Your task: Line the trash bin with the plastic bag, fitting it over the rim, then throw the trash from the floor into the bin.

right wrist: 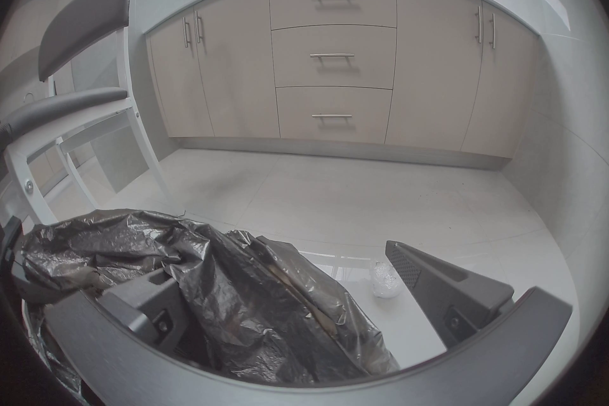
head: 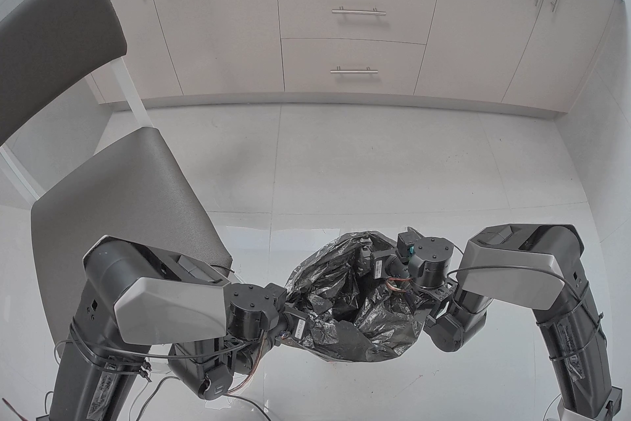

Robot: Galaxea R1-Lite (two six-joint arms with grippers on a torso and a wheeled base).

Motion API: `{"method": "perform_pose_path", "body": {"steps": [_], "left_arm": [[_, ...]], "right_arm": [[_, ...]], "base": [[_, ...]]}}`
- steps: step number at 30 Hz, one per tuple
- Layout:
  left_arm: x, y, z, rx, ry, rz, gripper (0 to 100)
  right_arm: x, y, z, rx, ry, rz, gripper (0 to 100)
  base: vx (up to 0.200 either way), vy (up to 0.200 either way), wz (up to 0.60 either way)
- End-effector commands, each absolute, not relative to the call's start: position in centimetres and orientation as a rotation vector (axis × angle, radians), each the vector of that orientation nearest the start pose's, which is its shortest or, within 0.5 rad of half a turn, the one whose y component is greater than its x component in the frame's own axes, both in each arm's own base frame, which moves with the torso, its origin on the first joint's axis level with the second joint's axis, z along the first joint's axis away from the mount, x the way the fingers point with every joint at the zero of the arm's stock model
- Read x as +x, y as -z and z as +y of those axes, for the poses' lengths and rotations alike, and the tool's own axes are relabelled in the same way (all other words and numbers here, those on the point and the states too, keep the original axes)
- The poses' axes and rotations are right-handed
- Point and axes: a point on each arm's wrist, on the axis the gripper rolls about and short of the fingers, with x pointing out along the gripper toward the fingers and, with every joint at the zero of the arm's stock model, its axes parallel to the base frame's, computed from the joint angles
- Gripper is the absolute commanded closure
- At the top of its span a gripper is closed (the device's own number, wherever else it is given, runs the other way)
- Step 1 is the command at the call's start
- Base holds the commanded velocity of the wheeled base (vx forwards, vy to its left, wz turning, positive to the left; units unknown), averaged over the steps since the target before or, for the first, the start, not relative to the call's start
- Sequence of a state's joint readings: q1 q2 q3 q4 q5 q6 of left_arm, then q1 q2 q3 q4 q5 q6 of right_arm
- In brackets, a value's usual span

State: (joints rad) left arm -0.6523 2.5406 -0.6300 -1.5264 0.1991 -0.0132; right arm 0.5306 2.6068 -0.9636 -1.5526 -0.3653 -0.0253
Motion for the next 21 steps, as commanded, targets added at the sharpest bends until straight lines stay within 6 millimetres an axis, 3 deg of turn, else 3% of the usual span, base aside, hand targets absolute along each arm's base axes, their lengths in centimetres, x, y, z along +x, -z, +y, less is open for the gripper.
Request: {"method": "perform_pose_path", "body": {"steps": [1,21], "left_arm": [[28.7,6.9,-21.3,0.153,0.444,0.372,100],[29.4,8.1,-20.6,0.155,0.417,0.394,100]], "right_arm": [[36.9,3.7,20.6,-0.063,-0.164,0.071,0],[36.9,4.0,20.6,-0.067,-0.162,0.079,0]], "base": [[0.000,0.000,0.00],[0.000,0.000,0.00]]}}
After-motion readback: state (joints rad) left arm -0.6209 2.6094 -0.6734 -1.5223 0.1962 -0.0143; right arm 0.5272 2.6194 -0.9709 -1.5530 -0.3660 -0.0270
